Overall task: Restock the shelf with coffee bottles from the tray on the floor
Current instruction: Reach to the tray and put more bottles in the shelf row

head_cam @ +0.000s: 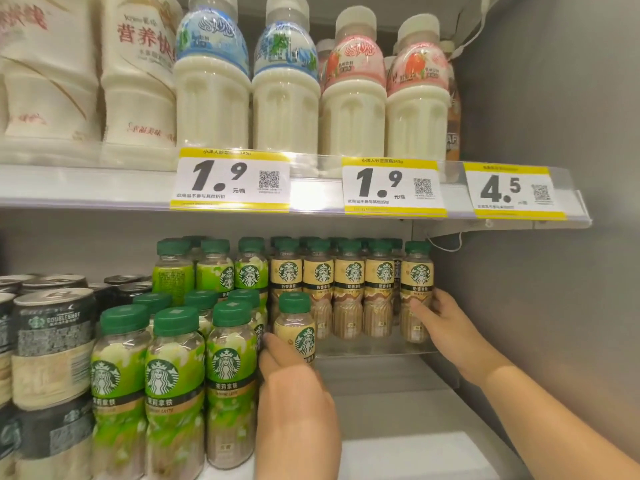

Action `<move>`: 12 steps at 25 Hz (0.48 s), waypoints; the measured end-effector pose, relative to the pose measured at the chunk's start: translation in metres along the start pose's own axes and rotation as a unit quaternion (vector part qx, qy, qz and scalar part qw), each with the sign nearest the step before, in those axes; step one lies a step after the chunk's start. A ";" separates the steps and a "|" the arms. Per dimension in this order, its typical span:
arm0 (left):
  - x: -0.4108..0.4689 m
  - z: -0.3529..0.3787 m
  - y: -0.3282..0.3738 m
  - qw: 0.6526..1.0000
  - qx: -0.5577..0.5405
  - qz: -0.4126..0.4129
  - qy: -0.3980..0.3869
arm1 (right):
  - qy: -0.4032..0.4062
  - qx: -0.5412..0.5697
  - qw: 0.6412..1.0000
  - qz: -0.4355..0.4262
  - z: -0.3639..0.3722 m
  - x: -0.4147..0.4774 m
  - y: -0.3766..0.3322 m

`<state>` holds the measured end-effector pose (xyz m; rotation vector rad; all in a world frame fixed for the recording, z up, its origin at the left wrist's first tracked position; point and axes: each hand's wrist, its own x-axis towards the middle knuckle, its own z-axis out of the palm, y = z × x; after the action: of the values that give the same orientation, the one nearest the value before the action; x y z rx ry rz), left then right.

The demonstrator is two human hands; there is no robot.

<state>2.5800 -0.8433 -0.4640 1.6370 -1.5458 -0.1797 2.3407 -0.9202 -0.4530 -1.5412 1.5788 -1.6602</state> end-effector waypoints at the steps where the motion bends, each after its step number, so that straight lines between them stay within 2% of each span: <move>1: -0.001 -0.004 0.003 0.999 0.036 0.001 -0.009 | -0.003 -0.001 1.000 0.003 0.001 -0.003 0.002; 7: -0.016 -0.014 -0.003 0.991 0.114 -0.012 -0.072 | 0.024 -0.028 0.999 -0.022 0.004 -0.005 0.005; 12: -0.002 -0.011 -0.014 0.969 0.159 -0.069 -0.174 | 0.052 -0.048 0.997 -0.015 0.006 0.000 0.009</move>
<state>2.5965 -0.8385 -0.4669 2.0525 -1.7926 -0.3217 2.3423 -0.9255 -0.4627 -1.5553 1.7195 -1.7311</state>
